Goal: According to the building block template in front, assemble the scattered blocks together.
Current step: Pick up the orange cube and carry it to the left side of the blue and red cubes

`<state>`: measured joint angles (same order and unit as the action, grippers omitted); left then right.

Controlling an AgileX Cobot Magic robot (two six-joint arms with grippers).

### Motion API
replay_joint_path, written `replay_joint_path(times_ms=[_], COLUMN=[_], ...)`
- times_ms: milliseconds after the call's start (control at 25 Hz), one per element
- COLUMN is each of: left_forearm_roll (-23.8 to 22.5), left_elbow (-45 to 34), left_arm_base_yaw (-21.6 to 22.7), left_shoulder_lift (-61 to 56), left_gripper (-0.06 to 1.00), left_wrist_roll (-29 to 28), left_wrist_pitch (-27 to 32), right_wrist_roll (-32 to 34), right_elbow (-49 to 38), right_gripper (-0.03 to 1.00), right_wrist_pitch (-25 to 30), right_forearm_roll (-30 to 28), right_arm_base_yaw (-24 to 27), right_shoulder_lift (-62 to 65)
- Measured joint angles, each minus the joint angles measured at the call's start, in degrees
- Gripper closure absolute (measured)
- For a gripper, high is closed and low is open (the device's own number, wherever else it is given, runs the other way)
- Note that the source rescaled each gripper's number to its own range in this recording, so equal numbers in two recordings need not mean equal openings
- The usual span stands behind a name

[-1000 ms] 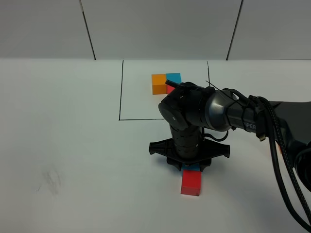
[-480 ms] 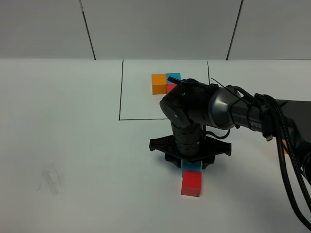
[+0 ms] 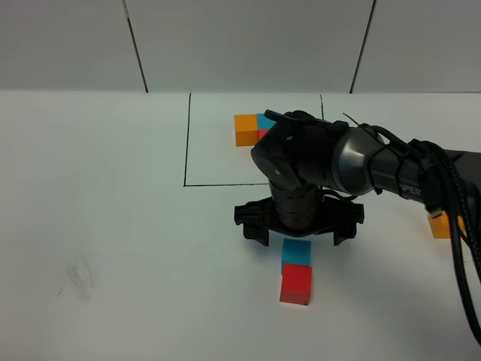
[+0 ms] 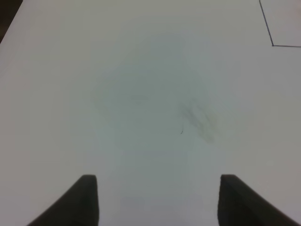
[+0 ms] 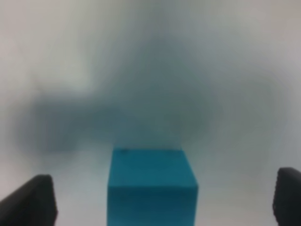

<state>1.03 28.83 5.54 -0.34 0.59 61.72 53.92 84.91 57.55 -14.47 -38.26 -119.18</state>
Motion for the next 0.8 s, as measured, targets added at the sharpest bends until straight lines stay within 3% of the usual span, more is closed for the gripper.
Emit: replay_joint_path(times_ms=[240, 400, 600, 800], left_forearm_roll=[0.00, 0.00, 0.00, 0.00], left_elbow=[0.00, 0.00, 0.00, 0.00], left_arm_base_yaw=[0.00, 0.00, 0.00, 0.00], left_shoulder_lift=[0.00, 0.00, 0.00, 0.00], left_gripper=[0.72, 0.72, 0.72, 0.72], left_wrist_roll=[0.07, 0.07, 0.07, 0.07], left_wrist_pitch=[0.00, 0.00, 0.00, 0.00], right_wrist_roll=[2.54, -3.12, -14.41, -30.71], right_elbow=[0.11, 0.36, 0.43, 0.43], right_gripper=[0.01, 0.03, 0.04, 0.05], right_wrist_pitch=[-0.15, 2.80, 9.81, 12.10], right_forearm_roll=[-11.34, -18.50, -19.04, -12.16], right_arm_base_yaw=[2.16, 6.80, 16.37, 26.69], right_shoulder_lift=[9.62, 20.27, 32.36, 38.09])
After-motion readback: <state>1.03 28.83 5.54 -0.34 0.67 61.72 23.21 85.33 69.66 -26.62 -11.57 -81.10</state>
